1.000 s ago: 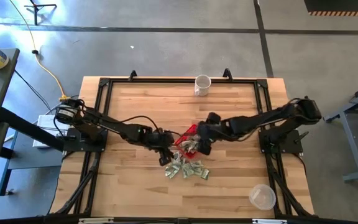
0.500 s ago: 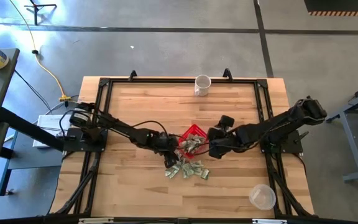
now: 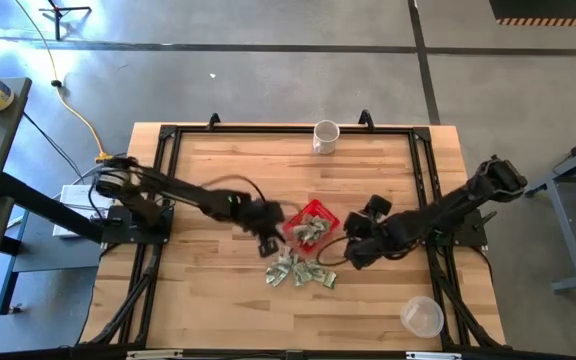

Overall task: Pick and place items into bin
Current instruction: Put the white stevia packet into the red bin

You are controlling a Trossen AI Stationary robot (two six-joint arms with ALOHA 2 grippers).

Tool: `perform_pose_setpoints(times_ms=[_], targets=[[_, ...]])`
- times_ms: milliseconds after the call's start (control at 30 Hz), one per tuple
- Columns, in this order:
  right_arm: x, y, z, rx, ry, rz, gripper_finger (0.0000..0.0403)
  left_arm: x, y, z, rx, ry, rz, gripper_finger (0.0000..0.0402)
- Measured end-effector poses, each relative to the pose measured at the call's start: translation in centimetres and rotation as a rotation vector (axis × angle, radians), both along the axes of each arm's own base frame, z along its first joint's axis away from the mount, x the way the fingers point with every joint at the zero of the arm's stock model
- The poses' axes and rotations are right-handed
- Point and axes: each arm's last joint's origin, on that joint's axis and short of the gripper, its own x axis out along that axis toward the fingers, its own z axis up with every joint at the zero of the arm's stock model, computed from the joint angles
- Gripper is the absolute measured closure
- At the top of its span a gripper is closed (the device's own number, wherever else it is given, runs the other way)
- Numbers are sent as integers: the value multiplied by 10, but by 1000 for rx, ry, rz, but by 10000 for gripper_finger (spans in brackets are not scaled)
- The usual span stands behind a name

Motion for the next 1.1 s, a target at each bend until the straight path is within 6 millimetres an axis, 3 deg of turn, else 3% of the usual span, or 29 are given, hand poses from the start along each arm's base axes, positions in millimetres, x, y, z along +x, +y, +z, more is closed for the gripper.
perform_pose_setpoints(times_ms=[133, 267, 400, 467, 567, 633, 800, 967, 1100], targets=[[-1, 8, 0, 11, -16, 31, 71, 4, 13, 44, 11, -164, -29, 381], [0, 8, 0, 19, -24, 29, 71, 12, 22, 59, -41, -220, -80, 374], [0, 8, 0, 30, -34, 9, 71, 24, 21, 59, -7, -306, -121, 374], [0, 9, 0, 33, -38, 11, 71, 39, 23, 53, -1, -380, -122, 380], [0, 11, -1, 48, -30, 22, 71, 54, 35, 18, -51, -316, -88, 376], [1, 12, -2, 78, -16, 39, 71, 58, 42, 5, -68, -263, -45, 345], [2, 20, -5, 165, 7, 78, 71, 60, 41, 20, -22, -185, -20, 200], [6, 36, -10, 237, 26, 221, 71, 39, 33, 52, 13, -45, -76, 80], [17, 54, -20, 275, 18, 402, 71, 16, 15, 42, 21, 137, -130, 33]])
